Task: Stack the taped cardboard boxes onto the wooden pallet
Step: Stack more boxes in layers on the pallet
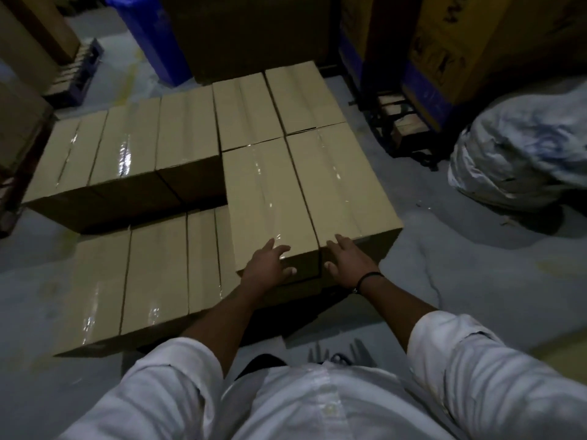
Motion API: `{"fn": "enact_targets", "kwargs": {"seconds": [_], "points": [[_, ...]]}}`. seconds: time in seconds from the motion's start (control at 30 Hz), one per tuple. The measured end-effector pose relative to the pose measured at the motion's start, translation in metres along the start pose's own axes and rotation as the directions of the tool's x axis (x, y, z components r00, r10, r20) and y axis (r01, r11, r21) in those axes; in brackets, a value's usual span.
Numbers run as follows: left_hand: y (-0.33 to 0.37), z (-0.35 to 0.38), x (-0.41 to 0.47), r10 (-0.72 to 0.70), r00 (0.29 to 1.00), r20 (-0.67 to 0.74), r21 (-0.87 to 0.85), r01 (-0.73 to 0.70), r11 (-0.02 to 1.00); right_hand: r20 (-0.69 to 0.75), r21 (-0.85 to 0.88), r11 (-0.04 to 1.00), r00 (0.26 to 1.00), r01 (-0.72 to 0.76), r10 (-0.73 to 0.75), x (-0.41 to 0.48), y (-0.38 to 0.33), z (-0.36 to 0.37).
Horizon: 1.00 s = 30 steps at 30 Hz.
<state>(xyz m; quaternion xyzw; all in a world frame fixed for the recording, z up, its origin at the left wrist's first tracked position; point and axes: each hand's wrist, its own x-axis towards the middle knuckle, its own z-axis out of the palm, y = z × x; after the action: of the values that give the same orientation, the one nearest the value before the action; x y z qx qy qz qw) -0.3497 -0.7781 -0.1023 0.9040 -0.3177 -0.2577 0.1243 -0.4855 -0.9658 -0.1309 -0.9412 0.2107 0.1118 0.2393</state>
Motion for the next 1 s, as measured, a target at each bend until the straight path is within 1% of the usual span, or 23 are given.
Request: {"fn": "enact_targets", "kwargs": {"seconds": [0.1,0.2,0.3,0.47,0.53,0.6,0.67,0.73,0.8,0.9,1.0], "points": [[0.028,0.016,-0.015,0.104,0.994,0.027,0.014,-0.104,0.994,-0.112,0.053,0.997,0.991,-0.063,0.069,-0.041,0.018,-0.004],[0.058,0.036,-0.035,0.242,0.969,0.055,-0.005,-0.242,0.97,-0.215,0.116,0.98,0.959,-0.163,0.185,-0.093,0.033,-0.002],[0.088,0.061,-0.062,0.354,0.932,0.078,-0.003,-0.355,0.935,-0.308,0.185,0.949,0.902,-0.255,0.302,-0.157,0.045,0.005],[0.121,0.113,-0.117,0.525,0.834,0.173,-0.051,-0.524,0.85,-0.357,0.283,0.866,0.793,-0.413,0.495,-0.274,0.058,0.037],[0.129,0.139,-0.137,0.555,0.806,0.207,-0.064,-0.555,0.83,-0.351,0.288,0.833,0.757,-0.473,0.551,-0.315,0.064,0.053],[0.135,0.161,-0.164,0.567,0.795,0.217,-0.129,-0.552,0.824,-0.311,0.303,0.789,0.727,-0.535,0.612,-0.354,0.068,0.069],[0.145,0.18,-0.192,0.579,0.779,0.241,-0.179,-0.55,0.815,-0.304,0.323,0.754,0.692,-0.572,0.655,-0.387,0.076,0.082],[0.155,0.198,-0.212,0.592,0.753,0.287,-0.176,-0.566,0.805,-0.307,0.359,0.721,0.655,-0.592,0.69,-0.416,0.084,0.09],[0.165,0.214,-0.225,0.608,0.724,0.327,-0.155,-0.594,0.79,-0.313,0.413,0.674,0.6,-0.612,0.736,-0.442,0.093,0.097],[0.195,0.231,-0.24,0.621,0.702,0.349,-0.125,-0.622,0.773,-0.33,0.503,0.603,0.508,-0.619,0.796,-0.481,0.108,0.101],[0.236,0.251,-0.253,0.647,0.673,0.358,-0.116,-0.656,0.746,-0.336,0.553,0.547,0.432,-0.629,0.837,-0.524,0.13,0.104]]}}
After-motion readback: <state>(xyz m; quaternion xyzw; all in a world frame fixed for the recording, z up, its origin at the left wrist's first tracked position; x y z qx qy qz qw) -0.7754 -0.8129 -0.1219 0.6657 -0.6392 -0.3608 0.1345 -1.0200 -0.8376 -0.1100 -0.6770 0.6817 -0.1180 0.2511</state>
